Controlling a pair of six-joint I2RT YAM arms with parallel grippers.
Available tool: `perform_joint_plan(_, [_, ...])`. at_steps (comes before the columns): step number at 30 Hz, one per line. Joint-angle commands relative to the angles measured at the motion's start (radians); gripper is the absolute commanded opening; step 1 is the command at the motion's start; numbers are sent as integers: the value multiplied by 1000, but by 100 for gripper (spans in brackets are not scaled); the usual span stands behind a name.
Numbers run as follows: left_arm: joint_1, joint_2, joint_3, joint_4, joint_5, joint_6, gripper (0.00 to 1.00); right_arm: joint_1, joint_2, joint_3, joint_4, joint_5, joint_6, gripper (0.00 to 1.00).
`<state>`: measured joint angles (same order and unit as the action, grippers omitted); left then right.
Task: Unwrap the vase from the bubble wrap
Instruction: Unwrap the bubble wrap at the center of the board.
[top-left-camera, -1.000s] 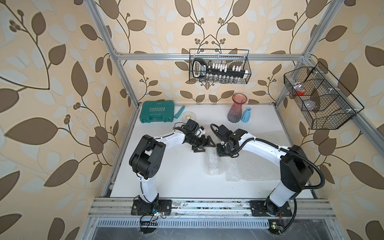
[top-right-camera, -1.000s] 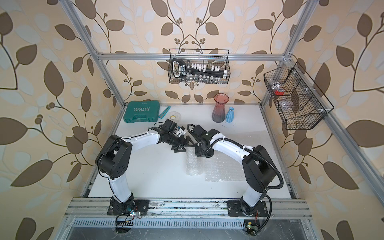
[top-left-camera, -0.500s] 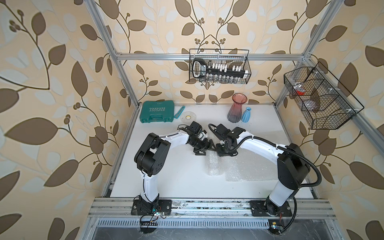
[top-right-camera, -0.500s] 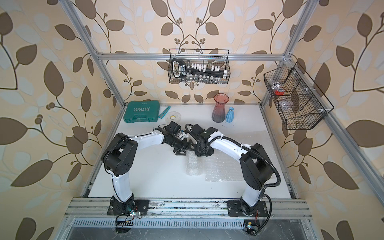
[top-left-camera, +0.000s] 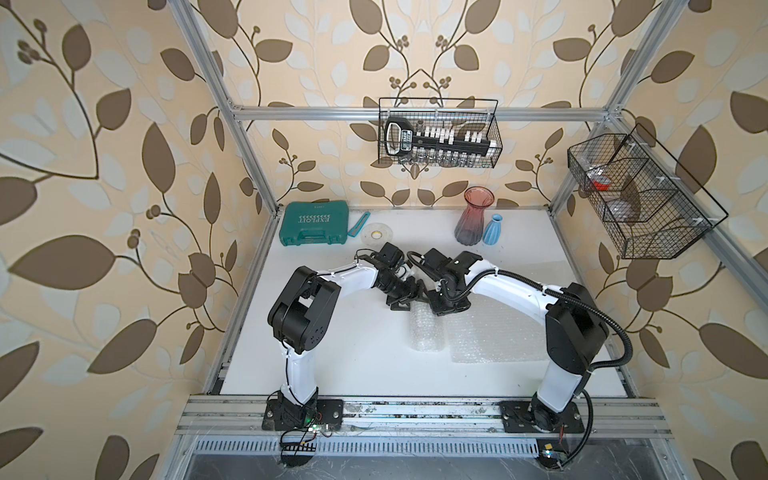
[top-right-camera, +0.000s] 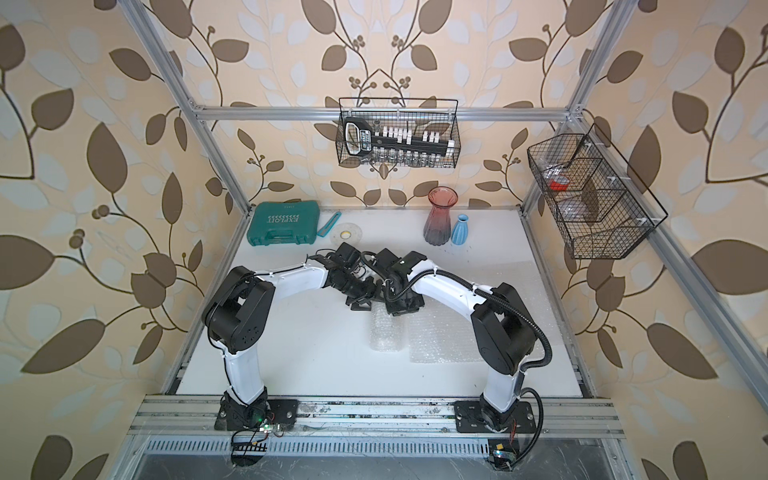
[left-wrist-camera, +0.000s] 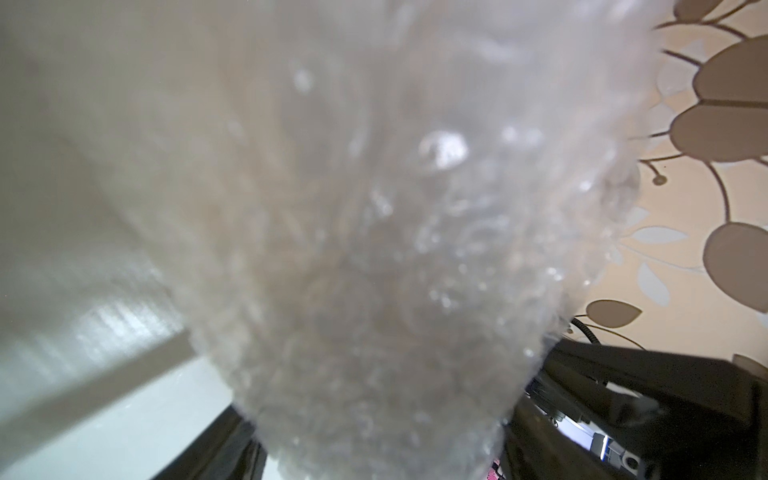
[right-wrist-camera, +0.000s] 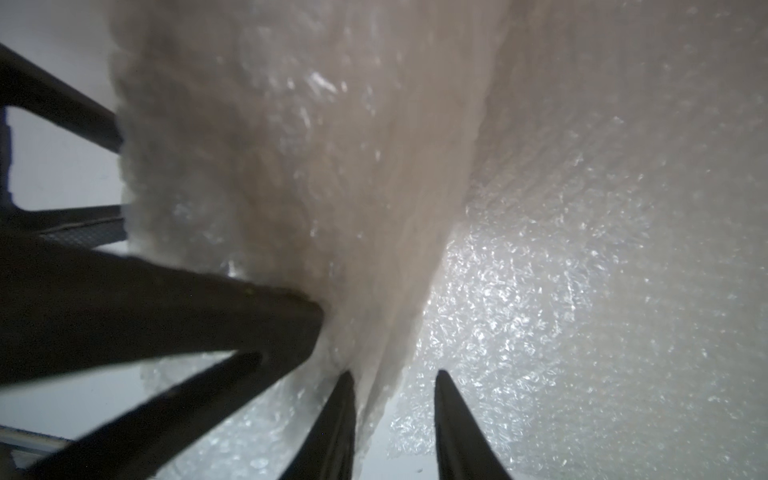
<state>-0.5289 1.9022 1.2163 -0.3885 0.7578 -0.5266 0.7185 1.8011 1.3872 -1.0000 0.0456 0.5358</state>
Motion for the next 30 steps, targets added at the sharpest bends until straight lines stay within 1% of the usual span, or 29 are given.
perform_joint_plan(1, [-11, -6, 3, -15, -46, 9, 76, 18, 37, 14, -48, -10, -13, 32])
perform_joint_plan(5, [-10, -6, 3, -16, -46, 9, 75, 18, 34, 0, -13, -48, -19, 26])
perform_joint_plan(8, [-11, -8, 0, -16, -49, 9, 75, 18, 31, -16, 10, -64, -22, 20])
perform_joint_plan(10, [-10, -9, 0, -19, -53, 12, 75, 18, 30, -26, 20, -68, -27, 13])
perform_joint_plan(11, [-10, -9, 0, -20, -54, 13, 75, 18, 28, -29, 26, -73, -30, 12])
perform_joint_plan(16, [-11, -8, 4, -32, -63, 22, 75, 10, 11, -57, 72, -126, -60, 0])
perform_joint_plan(22, [-11, -1, 5, -42, -81, 29, 74, -21, -19, -104, 120, -208, -134, 0])
perform_joint_plan(25, [-10, 0, 2, -44, -88, 33, 74, -24, -40, -137, 159, -265, -191, 0])
perform_joint_plan(26, [-10, 1, 0, -44, -90, 33, 74, -47, -48, -148, 173, -281, -212, 0])
perform_joint_plan(30, [-11, 4, -1, -44, -92, 34, 74, -66, -71, -186, 211, -341, -288, 0])
